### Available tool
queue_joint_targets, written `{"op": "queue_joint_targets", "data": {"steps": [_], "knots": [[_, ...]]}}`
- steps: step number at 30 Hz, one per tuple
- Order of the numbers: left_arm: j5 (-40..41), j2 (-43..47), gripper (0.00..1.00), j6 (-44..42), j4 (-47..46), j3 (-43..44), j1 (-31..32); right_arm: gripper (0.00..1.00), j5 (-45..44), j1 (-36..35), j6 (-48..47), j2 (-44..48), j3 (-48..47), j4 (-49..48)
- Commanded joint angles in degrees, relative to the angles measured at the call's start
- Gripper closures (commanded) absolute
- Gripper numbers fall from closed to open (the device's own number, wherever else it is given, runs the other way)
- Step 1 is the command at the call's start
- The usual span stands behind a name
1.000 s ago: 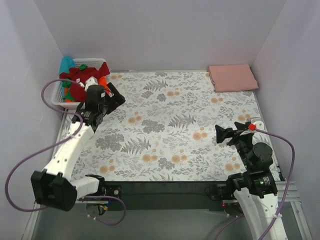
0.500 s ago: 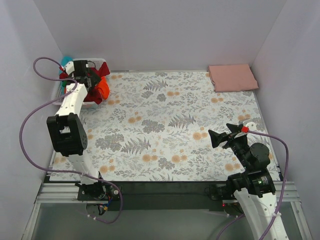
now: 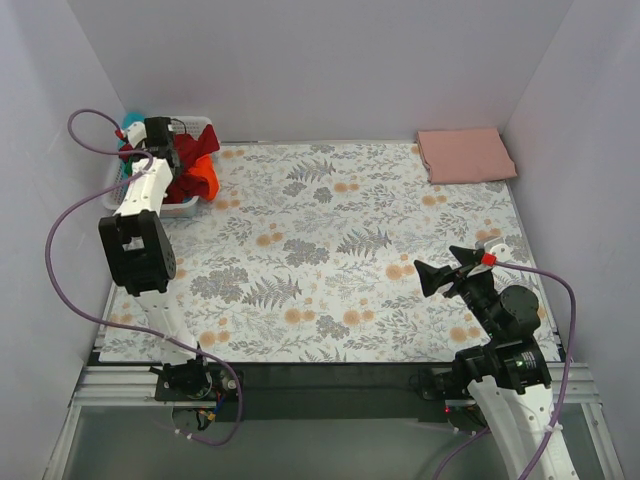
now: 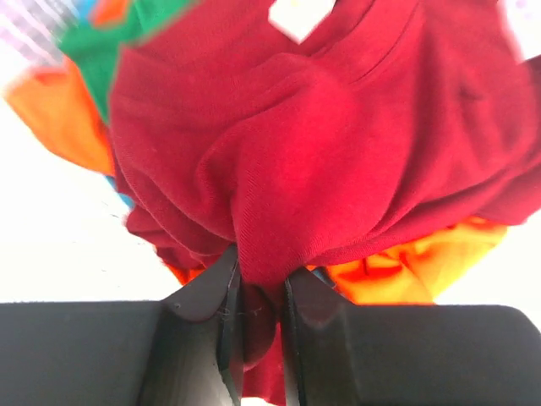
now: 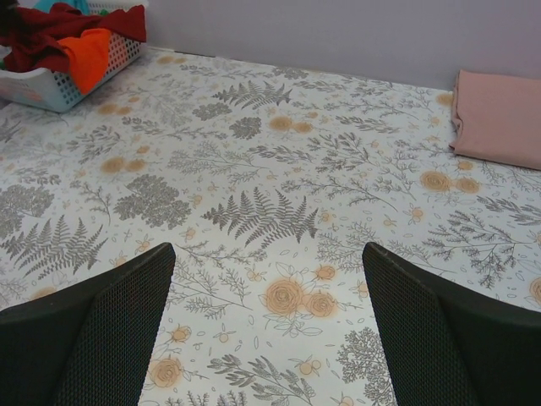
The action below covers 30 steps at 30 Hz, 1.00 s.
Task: Fold and stack the t-shirts
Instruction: Grab the tshirt from the pile, then move the tshirt to the center of the board
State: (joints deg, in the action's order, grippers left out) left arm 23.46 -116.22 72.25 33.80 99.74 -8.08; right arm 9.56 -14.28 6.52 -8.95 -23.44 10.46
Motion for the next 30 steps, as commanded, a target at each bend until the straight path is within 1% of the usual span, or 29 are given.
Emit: {"op": "queue_joint_targets", "data": {"steps": [1,6,8,11,12,13,14,15,18,19,20,21,23,24,26,27,29,30], "knots": [[5.97,8.90,1.00,-2.90,-2.25,4.40,-0.28,0.02,1.16,-0.31,-0.55,-0.80,0.50,-2.90],[9.83,15.06,1.00,-5.97,-4.52,7.30,2.35,0.02,1.51,-0.22,-0.46,-1.33,0.50,-3.16],[10.29,16.29,0.97,-7.47,-5.50,7.40,2.71,0.02,1.86,-0.31,-0.46,-1.51,0.59,-3.16],[10.81,17.43,1.00,-8.61,-4.89,9.40,3.33,0.02,2.39,-0.22,-0.55,-1.42,0.59,-3.08],[10.73,17.96,1.00,-9.14,-5.06,9.94,5.07,0.02,2.39,-0.31,-0.63,-1.42,0.50,-3.25],[10.55,19.01,1.00,-10.27,-6.54,10.64,6.48,0.02,2.30,-0.31,-0.64,-1.42,0.50,-3.16],[10.55,19.37,1.00,-14.03,-7.51,12.13,7.45,0.02,2.22,-0.31,-0.64,-1.51,0.50,-3.25],[10.55,19.72,1.00,-15.80,-9.00,13.27,13.12,0.02,2.04,-0.31,-0.72,-1.51,0.42,-3.25],[8.45,19.63,1.00,-21.26,-9.46,17.74,20.36,0.02,0.29,-0.31,-0.72,-1.60,-0.02,-3.16],[7.66,19.72,1.00,-21.88,-9.37,18.37,25.17,0.02,-0.41,-0.22,-1.07,-1.60,-0.55,-3.08],[6.78,20.16,1.00,-22.41,-9.46,19.08,27.56,0.02,-0.60,-0.31,-1.51,-1.60,-1.07,-2.81],[4.60,20.51,1.00,-22.85,-9.37,19.61,32.29,0.02,-0.86,-0.22,-1.51,-1.77,-1.60,-2.29],[1.25,21.74,1.00,-23.29,-9.37,19.87,36.79,0.02,-0.43,-0.31,-1.78,-2.38,-3.62,-1.76],[-1.38,22.09,1.00,-23.47,-9.46,20.31,41.17,0.02,-0.25,-0.31,-1.95,-2.74,-4.32,-1.76],[-4.38,22.79,1.00,-23.38,-9.37,20.75,44.97,0.02,0.11,-0.22,-2.57,-3.44,-6.26,-1.76],[-8.39,23.41,1.00,-23.21,-9.37,21.01,48.30,0.02,-0.16,-0.31,-2.74,-4.05,-6.79,-1.76],[-12.46,24.02,1.00,-22.42,-9.46,21.89,51.13,0.02,-1.12,-0.31,-3.09,-4.76,-8.19,-1.76],[-14.30,24.64,1.00,-22.07,-9.54,22.16,53.75,0.02,-1.39,-0.31,-3.36,-4.85,-8.63,-1.76]]}}
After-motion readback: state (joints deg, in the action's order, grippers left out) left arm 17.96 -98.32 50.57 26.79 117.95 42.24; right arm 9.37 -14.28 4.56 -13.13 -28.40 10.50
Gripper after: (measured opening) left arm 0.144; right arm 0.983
